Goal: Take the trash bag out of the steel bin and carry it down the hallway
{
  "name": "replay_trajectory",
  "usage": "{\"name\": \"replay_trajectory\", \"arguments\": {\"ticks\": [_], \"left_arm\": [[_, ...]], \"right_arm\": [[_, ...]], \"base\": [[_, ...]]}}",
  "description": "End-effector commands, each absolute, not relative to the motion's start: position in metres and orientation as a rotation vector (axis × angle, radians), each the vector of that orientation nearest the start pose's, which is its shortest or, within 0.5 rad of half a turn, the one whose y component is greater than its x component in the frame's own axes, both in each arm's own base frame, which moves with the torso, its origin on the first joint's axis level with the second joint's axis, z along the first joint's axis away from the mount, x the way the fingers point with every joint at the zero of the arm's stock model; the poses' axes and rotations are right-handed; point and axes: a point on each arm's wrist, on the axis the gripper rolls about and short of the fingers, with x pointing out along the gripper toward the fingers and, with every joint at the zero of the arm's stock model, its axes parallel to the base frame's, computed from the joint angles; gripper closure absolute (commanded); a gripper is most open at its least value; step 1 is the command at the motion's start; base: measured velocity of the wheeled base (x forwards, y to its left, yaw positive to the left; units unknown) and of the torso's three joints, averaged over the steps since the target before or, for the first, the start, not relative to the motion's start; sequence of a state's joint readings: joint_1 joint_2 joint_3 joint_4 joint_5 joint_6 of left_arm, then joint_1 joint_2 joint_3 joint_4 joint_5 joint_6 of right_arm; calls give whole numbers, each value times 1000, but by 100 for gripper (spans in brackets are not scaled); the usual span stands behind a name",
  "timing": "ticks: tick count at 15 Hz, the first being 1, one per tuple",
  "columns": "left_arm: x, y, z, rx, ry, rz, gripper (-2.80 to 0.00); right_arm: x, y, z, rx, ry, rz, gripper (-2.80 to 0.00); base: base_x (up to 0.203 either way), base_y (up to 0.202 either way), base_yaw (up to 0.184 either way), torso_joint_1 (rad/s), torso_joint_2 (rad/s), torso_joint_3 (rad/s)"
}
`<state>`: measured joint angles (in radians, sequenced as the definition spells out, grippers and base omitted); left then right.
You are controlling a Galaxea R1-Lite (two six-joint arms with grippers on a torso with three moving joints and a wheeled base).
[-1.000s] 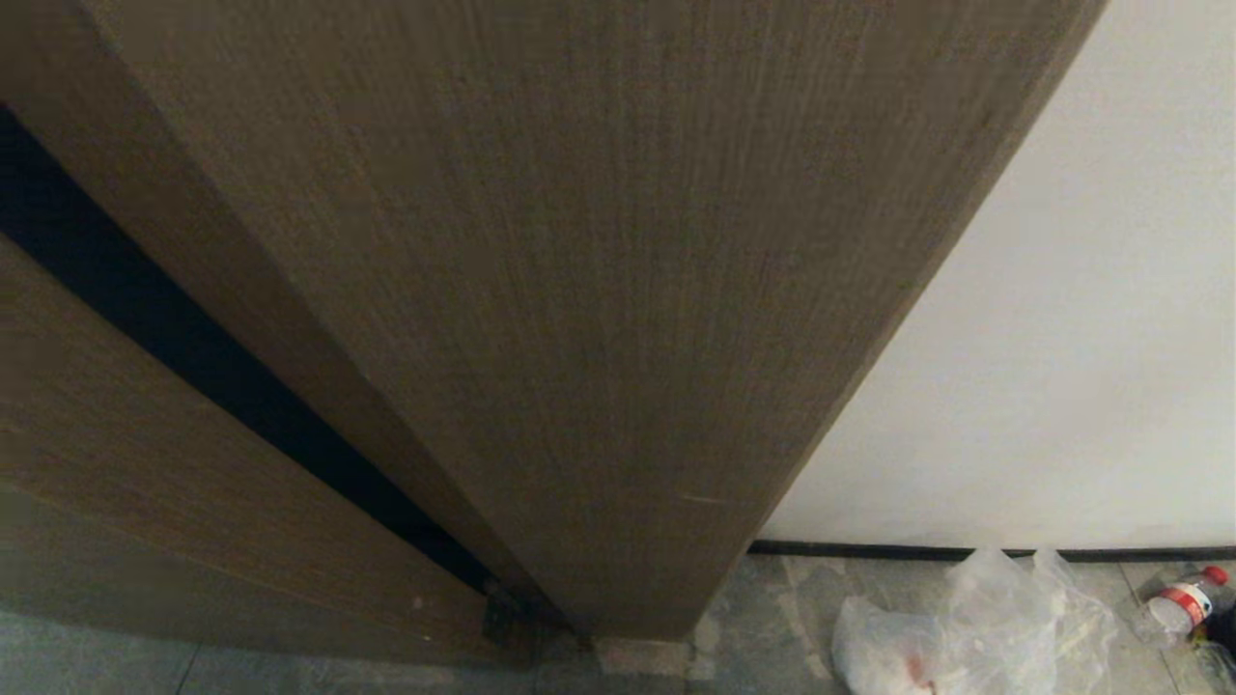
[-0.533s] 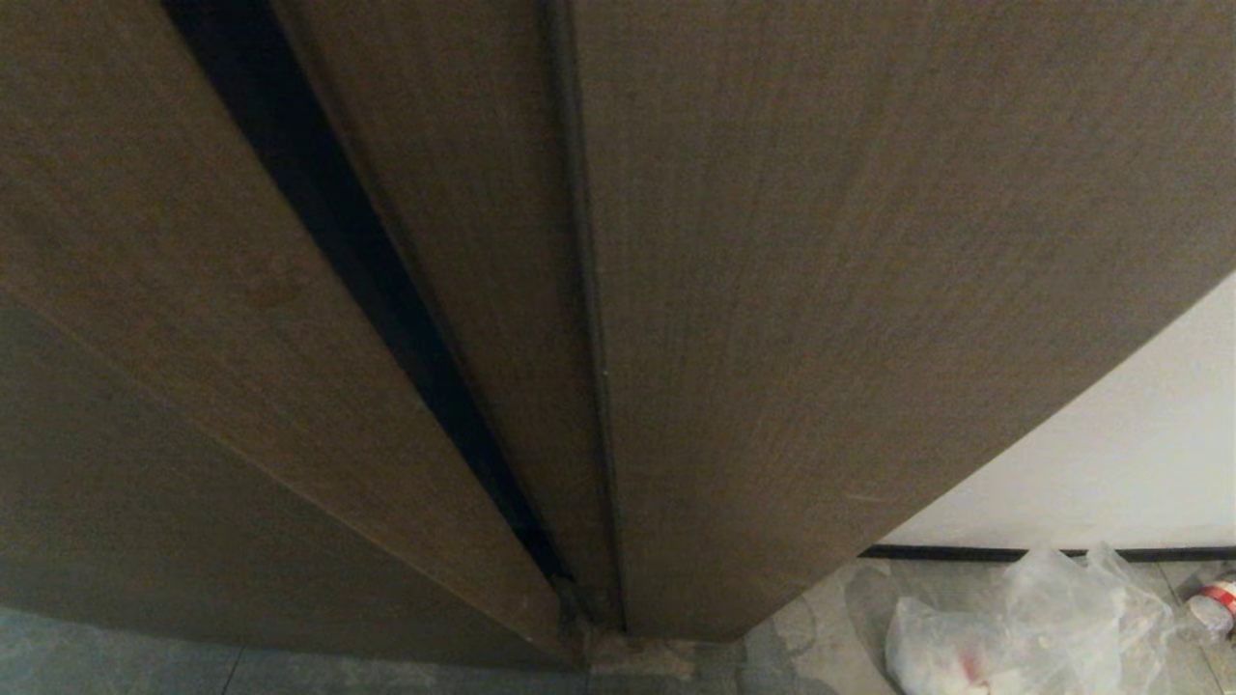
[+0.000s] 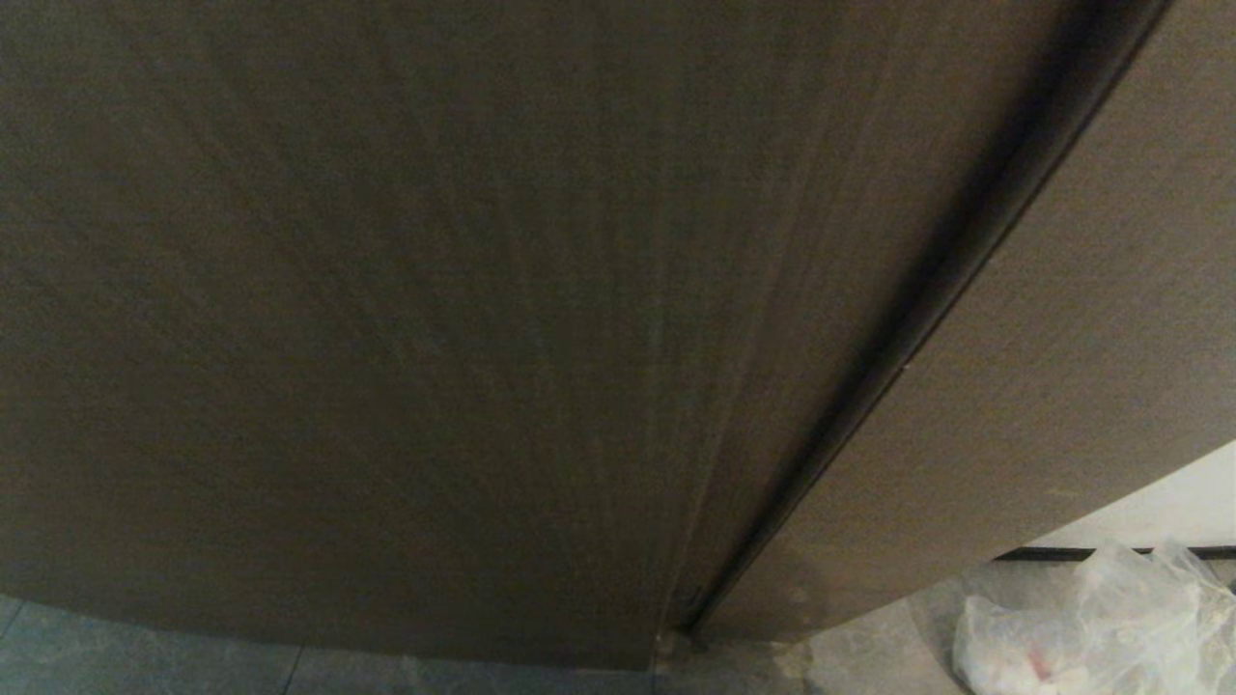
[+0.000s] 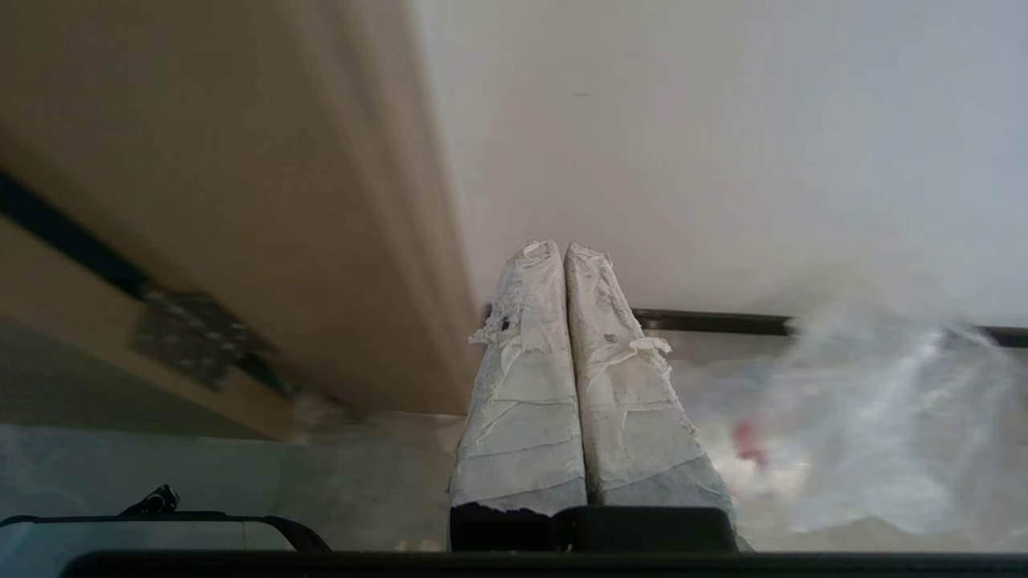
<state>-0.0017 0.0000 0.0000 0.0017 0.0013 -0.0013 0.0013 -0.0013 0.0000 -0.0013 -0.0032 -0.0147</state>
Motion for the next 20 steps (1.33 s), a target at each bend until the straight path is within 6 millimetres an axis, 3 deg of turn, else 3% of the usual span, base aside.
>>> {"name": "replay_trajectory", "arguments": {"ticks": [1, 15, 20], "left_arm": [[-23, 0, 75, -2, 2, 0, 0], [-23, 0, 75, 2, 2, 2, 0], [-23, 0, 75, 3, 3, 1, 0]], "right_arm": [[-23, 0, 76, -15, -2, -2, 0], [-23, 0, 76, -15, -2, -3, 0], [-23, 0, 76, -15, -2, -2, 0]], "base": [[0, 198, 5, 2, 7, 2], [0, 193, 1, 2, 1, 2], [0, 39, 1, 1, 1, 2]]}}
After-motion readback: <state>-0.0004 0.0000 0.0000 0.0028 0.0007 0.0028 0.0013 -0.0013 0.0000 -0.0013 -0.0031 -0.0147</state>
